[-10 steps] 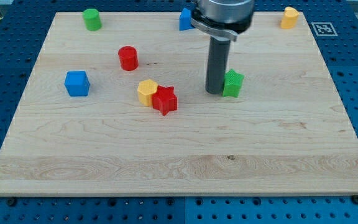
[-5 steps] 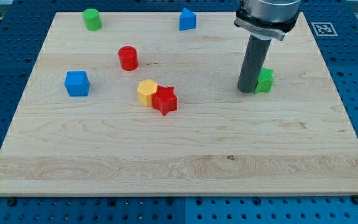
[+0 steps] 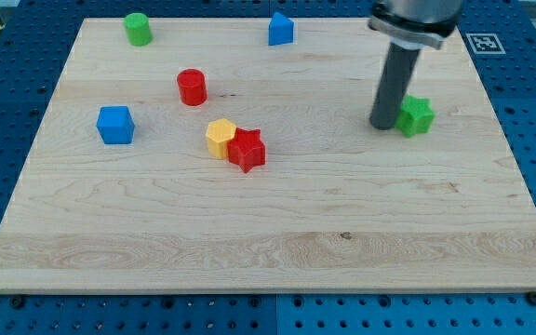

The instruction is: Slide green star towards center right

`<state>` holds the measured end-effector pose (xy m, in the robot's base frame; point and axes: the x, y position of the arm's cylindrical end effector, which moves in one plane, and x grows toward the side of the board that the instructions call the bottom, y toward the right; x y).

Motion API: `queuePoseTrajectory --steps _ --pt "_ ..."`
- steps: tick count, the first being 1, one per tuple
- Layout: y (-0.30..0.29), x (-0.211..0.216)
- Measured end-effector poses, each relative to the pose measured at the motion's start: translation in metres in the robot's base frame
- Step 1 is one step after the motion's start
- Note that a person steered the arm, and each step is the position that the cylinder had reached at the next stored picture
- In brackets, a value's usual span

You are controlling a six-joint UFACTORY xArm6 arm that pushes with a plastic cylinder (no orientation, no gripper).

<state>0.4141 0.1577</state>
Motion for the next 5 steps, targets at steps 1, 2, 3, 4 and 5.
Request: queuePoseTrajectory --steps 1,2,3,4,5 --pt "0.008 -0.003" --pt "0.009 -0.005" --pt "0.024 -0.01" --pt "0.048 -0.01" --pt "0.053 -0.003"
